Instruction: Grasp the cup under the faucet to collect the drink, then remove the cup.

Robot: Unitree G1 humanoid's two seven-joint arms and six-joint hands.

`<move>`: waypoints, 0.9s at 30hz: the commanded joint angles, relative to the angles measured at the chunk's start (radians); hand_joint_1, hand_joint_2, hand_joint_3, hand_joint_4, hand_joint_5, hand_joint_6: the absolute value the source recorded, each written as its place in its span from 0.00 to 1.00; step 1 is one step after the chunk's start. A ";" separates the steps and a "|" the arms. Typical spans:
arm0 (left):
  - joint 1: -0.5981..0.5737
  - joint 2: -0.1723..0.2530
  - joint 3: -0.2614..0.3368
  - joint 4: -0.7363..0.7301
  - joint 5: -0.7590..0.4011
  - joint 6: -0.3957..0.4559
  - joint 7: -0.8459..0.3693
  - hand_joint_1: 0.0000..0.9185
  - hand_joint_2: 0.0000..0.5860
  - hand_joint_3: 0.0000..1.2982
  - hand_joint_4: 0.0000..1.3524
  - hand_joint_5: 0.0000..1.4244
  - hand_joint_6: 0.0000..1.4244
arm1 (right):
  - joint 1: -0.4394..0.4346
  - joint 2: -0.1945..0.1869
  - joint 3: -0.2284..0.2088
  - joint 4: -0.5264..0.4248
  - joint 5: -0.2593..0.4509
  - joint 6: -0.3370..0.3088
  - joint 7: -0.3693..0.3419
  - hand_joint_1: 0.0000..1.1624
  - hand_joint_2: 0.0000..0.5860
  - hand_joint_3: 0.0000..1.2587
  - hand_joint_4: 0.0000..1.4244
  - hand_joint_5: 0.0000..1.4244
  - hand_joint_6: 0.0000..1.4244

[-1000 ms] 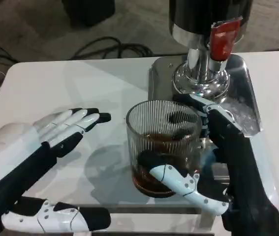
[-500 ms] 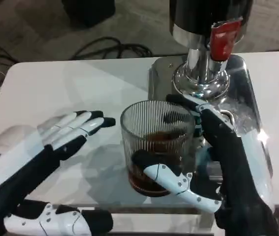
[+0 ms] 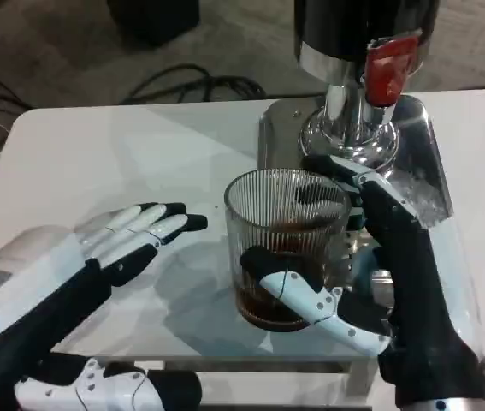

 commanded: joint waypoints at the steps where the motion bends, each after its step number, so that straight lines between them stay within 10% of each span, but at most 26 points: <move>1: 0.002 0.013 -0.027 0.007 0.016 -0.004 -0.011 0.00 0.09 0.08 0.00 0.00 0.01 | -0.029 0.034 -0.001 0.002 -0.002 -0.041 -0.019 0.53 0.85 0.80 0.84 0.90 1.00; 27: -0.039 0.016 -0.046 0.029 0.082 0.044 0.002 0.00 0.02 0.08 0.00 0.00 0.01 | -0.048 0.023 -0.015 0.022 -0.010 -0.071 -0.017 0.52 0.83 0.81 0.85 0.91 1.00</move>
